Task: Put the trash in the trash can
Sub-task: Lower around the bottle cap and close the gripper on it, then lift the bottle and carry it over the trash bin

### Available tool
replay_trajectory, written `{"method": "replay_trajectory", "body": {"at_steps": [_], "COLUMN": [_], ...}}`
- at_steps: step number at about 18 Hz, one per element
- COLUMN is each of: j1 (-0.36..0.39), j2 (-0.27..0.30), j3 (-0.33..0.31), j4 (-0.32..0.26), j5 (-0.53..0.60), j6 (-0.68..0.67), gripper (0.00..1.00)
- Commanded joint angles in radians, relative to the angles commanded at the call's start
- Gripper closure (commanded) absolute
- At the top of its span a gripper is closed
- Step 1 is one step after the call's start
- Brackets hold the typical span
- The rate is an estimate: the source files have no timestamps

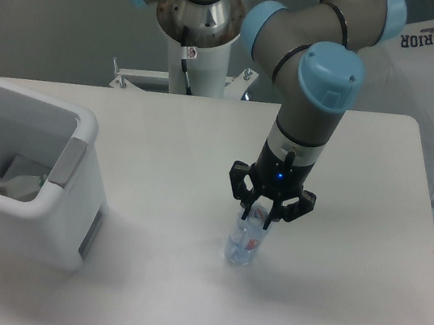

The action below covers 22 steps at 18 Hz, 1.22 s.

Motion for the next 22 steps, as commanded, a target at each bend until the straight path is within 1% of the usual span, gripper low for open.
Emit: {"method": "replay_trajectory", "body": {"at_steps": [2, 5, 8, 12, 15, 17, 20, 22], "j1": [0.002, 0.002, 0.002, 0.002, 0.005, 0.003, 0.002, 0.000], "j2": [0.023, 0.043, 0.087, 0.141, 0.167, 0.192, 0.241, 0.264], "j3": [-0.002, 0.005, 0.023, 0.046, 0.066, 0.081, 0.078, 0.077], "j4": [0.002, 0.006, 0.006, 0.009, 0.014, 0.014, 0.012, 0.012], "j5": [-0.040, -0.083, -0.152, -0.216, -0.288, -0.310, -0.362, -0.403], "j6": [0.002, 0.002, -0.009, -0.029, -0.029, -0.029, -0.029, -0.029], "gripper": [1.00, 1.00, 1.00, 1.00, 1.00, 1.00, 1.00, 1.00]}}
